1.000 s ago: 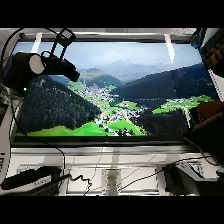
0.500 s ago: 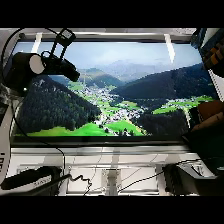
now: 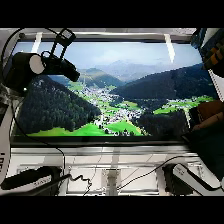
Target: Fold the clothes and pants, and hang the long-sleeved shirts on hangers.
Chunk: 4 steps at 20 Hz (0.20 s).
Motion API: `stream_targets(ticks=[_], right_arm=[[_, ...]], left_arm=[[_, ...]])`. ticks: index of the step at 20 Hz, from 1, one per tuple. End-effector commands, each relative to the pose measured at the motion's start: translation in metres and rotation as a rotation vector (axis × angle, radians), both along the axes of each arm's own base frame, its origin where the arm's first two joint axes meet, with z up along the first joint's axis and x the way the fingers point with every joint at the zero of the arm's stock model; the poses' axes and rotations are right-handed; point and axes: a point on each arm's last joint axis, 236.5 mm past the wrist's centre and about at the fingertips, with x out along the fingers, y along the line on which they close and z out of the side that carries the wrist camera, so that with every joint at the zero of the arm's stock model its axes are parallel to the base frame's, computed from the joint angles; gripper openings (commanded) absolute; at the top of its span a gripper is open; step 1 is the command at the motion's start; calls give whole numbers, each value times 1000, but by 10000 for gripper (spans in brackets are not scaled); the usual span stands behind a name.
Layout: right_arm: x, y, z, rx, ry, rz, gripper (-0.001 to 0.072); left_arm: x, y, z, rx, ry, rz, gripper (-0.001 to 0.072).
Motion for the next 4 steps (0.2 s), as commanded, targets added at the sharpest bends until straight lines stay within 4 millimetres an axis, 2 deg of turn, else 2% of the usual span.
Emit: stream_targets(ticks=[1, 2, 4], right_arm=[[44, 180, -18, -60, 60, 519, 72], [44, 216, -22, -118, 74, 640, 73], [38, 268, -31, -241, 100, 824, 72]], left_arm=[[0, 0, 0, 1, 1, -1, 25], [0, 0, 0, 1, 1, 0, 25], [0, 0, 0, 1, 1, 0, 25]])
